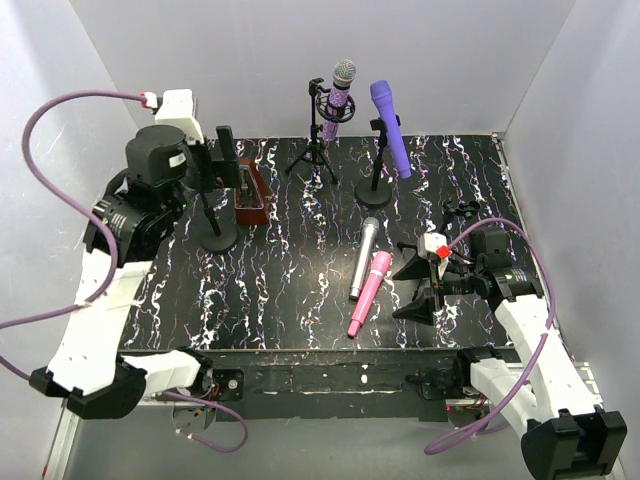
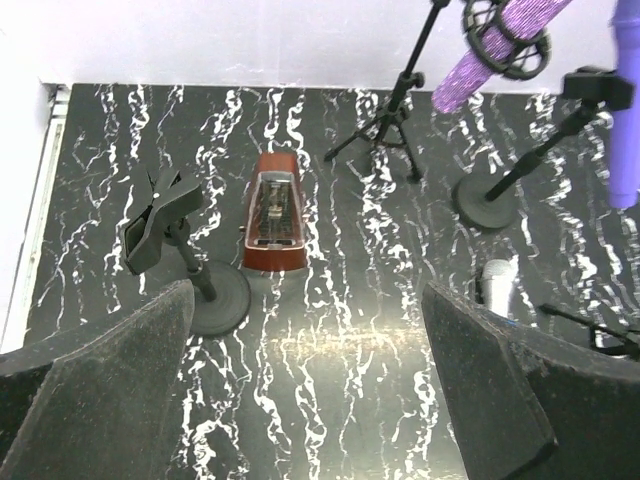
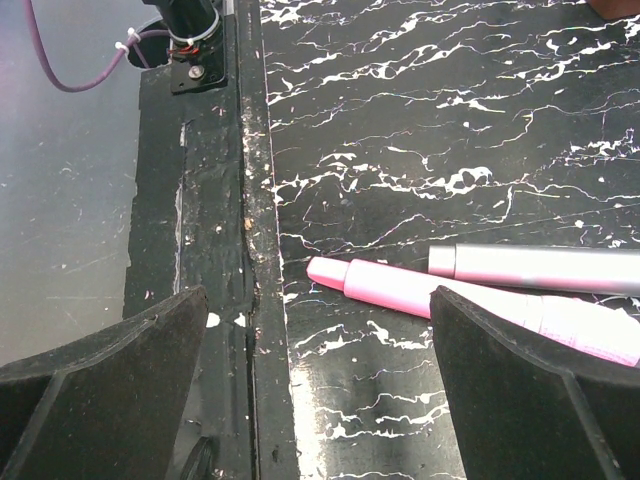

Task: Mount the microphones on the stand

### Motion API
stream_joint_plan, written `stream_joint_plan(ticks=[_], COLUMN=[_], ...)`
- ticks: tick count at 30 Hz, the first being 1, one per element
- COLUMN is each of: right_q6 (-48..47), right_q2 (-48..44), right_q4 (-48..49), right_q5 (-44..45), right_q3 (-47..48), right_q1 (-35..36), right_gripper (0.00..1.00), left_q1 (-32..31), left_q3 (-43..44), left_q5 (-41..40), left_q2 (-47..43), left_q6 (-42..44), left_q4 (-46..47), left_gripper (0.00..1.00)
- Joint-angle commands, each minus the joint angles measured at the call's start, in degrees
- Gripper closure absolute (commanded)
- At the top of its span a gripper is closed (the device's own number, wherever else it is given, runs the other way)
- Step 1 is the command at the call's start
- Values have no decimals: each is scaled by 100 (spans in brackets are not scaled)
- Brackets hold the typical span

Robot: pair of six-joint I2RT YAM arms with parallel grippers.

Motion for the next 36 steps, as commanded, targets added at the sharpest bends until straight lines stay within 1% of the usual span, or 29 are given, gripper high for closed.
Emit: stream_joint_plan(ticks=[1, 5, 11, 14, 18, 20, 23, 26, 28, 33, 36], right_q6=[-158, -175, -219, -237, -246, -246, -263, -255, -255, -255, -255], right_q2=[-121, -130, -103, -60, -7, 2, 28, 63, 72, 108, 116], right_q4=[-119, -137, -154, -181, -198, -198, -198, -198, -198, -190, -190], right_q5=[-41, -59, -41, -67, -85, -85, -68, -59, -59, -50, -50], right_q3=[78, 69, 78, 87, 96, 87, 87, 96, 87, 87, 87], right_q1=[-16, -16, -25, -25, -25, -25, -25, -16, -16, -25, -25], right_gripper=[2, 2, 2, 2, 2, 2, 2, 2, 2, 2, 2], left_q1=[70, 246, 474, 877, 1844, 2091, 2267, 2329, 2338, 2338, 2338], left_q3=[-209, -263, -675, -790, -904, -869, -834, -781, -842, -1053, -1106], left_q5=[-293, -336, -1144, -1225, -409, -84, 233, 453, 585, 858, 937], left_q2=[241, 426, 374, 408, 601, 760, 1032, 1226, 1279, 1261, 1261], left_q6=[260, 313, 778, 1024, 911, 849, 805, 744, 717, 717, 735], left_q4=[-55, 112, 314, 498, 833, 903, 983, 921, 886, 851, 746], left_gripper=[2, 2, 2, 2, 4, 7, 12, 20, 23, 40, 41])
